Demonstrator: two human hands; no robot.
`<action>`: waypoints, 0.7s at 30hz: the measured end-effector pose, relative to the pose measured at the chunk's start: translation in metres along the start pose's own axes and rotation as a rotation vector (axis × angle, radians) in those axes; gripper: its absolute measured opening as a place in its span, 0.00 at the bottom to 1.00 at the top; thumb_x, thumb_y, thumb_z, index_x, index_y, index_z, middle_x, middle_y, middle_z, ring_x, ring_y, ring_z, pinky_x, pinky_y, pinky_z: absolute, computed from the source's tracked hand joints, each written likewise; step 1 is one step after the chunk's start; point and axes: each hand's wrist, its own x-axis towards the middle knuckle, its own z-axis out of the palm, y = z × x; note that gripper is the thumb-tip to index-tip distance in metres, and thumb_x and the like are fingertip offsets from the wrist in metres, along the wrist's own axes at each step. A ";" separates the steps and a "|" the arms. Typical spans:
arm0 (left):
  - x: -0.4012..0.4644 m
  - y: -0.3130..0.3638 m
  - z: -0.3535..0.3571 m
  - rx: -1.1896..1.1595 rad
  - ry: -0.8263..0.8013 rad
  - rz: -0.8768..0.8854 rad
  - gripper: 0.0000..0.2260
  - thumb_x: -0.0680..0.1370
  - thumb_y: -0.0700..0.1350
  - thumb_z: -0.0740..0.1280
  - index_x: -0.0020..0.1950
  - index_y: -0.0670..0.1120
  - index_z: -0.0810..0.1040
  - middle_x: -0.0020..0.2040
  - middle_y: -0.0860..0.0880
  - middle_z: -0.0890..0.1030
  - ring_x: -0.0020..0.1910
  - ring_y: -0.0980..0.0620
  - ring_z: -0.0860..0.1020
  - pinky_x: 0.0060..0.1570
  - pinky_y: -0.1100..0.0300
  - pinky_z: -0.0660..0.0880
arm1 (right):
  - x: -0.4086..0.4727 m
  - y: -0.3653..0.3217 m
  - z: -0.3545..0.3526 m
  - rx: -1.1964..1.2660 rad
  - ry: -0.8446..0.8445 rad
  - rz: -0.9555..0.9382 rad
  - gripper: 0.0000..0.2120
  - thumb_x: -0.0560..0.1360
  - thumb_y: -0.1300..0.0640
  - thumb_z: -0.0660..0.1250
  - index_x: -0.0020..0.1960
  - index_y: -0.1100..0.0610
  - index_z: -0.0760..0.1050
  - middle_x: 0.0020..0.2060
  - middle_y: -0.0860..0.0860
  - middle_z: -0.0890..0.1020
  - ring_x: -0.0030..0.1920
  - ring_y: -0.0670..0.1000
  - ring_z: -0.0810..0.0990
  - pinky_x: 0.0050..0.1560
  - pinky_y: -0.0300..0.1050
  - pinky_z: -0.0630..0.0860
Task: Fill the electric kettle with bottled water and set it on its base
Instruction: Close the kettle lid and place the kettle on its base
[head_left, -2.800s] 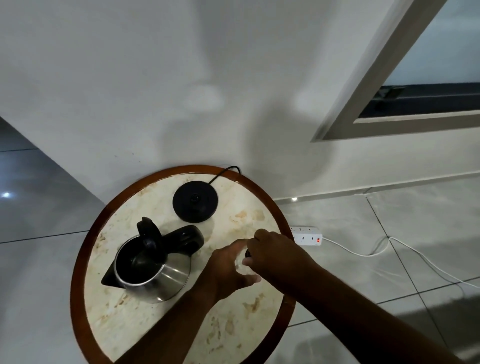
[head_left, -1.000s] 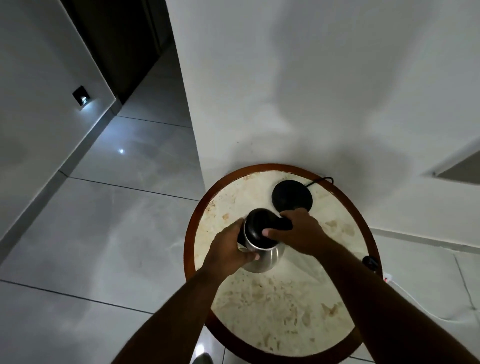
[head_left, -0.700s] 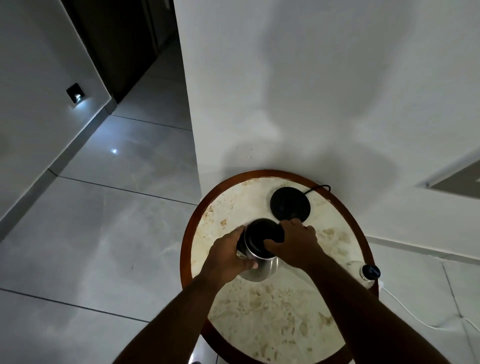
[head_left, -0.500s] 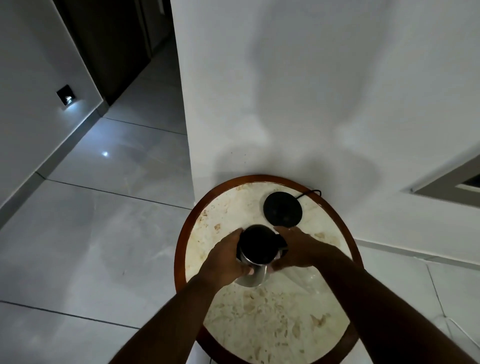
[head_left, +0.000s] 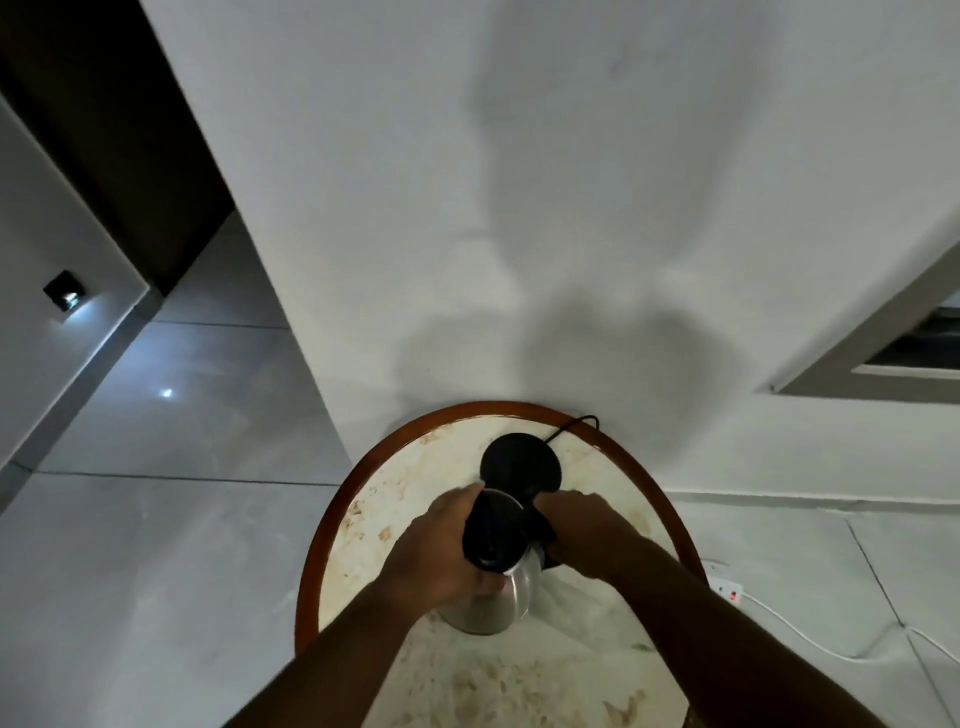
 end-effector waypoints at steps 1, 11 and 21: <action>0.013 0.012 -0.003 0.018 -0.014 0.025 0.49 0.56 0.62 0.79 0.72 0.59 0.59 0.70 0.56 0.70 0.68 0.51 0.70 0.64 0.58 0.68 | 0.000 0.012 -0.009 0.014 0.017 0.007 0.12 0.73 0.56 0.69 0.53 0.57 0.70 0.49 0.55 0.80 0.49 0.55 0.80 0.51 0.48 0.76; 0.117 0.081 -0.030 0.005 0.003 0.170 0.39 0.57 0.54 0.80 0.65 0.62 0.67 0.60 0.63 0.75 0.61 0.59 0.73 0.55 0.68 0.71 | 0.041 0.094 -0.057 0.086 0.233 0.080 0.10 0.71 0.55 0.68 0.50 0.56 0.71 0.49 0.54 0.80 0.49 0.57 0.79 0.45 0.46 0.69; 0.153 0.078 -0.024 -0.025 -0.016 0.138 0.40 0.62 0.48 0.81 0.70 0.57 0.66 0.59 0.61 0.73 0.57 0.60 0.70 0.48 0.73 0.66 | 0.075 0.124 -0.041 0.221 0.291 0.086 0.13 0.69 0.56 0.68 0.52 0.56 0.70 0.47 0.54 0.80 0.47 0.58 0.79 0.44 0.46 0.69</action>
